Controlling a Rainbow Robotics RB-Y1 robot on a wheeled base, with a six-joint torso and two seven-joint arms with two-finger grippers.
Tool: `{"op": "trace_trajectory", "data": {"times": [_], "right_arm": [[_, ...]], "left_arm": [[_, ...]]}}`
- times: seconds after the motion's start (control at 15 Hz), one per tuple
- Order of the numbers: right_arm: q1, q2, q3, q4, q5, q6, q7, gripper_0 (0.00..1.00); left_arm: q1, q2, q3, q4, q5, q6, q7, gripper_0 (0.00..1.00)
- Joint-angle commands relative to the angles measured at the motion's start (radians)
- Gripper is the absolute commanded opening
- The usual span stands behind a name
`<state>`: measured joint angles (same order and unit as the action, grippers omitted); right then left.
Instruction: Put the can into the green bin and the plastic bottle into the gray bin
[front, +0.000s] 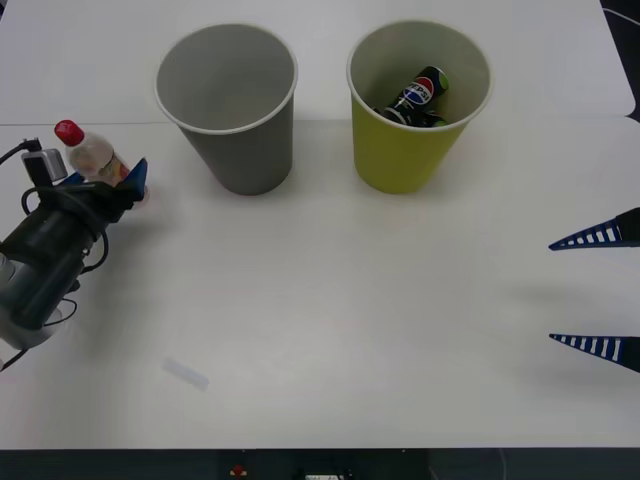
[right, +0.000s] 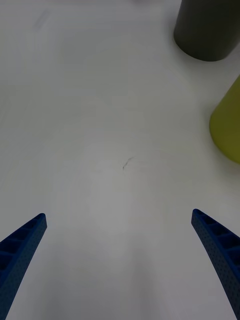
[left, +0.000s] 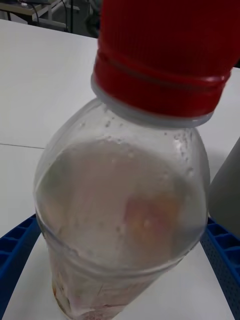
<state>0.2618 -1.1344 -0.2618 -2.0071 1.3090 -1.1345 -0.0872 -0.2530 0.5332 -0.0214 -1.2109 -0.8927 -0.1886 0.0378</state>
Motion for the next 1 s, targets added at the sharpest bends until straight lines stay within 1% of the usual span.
{"op": "trace_trajectory", "data": {"times": [0.07,0.13,0.2,0.27,0.67,0.8,1.0], "right_arm": [[0.0,0.0,0.0,0.0,0.0,0.0,0.0,1.0],[0.0,0.0,0.0,0.0,0.0,0.0,0.0,1.0],[0.0,0.0,0.0,0.0,0.0,0.0,0.0,1.0],[0.0,0.0,0.0,0.0,0.0,0.0,0.0,1.0],[0.0,0.0,0.0,0.0,0.0,0.0,0.0,1.0],[0.0,0.0,0.0,0.0,0.0,0.0,0.0,1.0],[0.0,0.0,0.0,0.0,0.0,0.0,0.0,1.0]], "left_arm": [[-0.003,-0.001,0.0,0.001,-0.005,0.0,-0.001,1.0],[-0.005,-0.001,0.0,0.001,-0.005,0.0,-0.002,0.85],[-0.005,-0.002,0.0,0.001,-0.006,0.0,-0.004,0.31],[-0.005,-0.002,0.0,0.001,-0.008,0.0,-0.007,0.0],[-0.005,-0.002,0.006,-0.001,-0.034,-0.008,-0.016,0.0],[-0.003,-0.002,0.014,-0.001,-0.043,-0.037,-0.012,0.0],[-0.002,0.014,0.028,-0.001,-0.066,-0.111,0.016,0.0]]}}
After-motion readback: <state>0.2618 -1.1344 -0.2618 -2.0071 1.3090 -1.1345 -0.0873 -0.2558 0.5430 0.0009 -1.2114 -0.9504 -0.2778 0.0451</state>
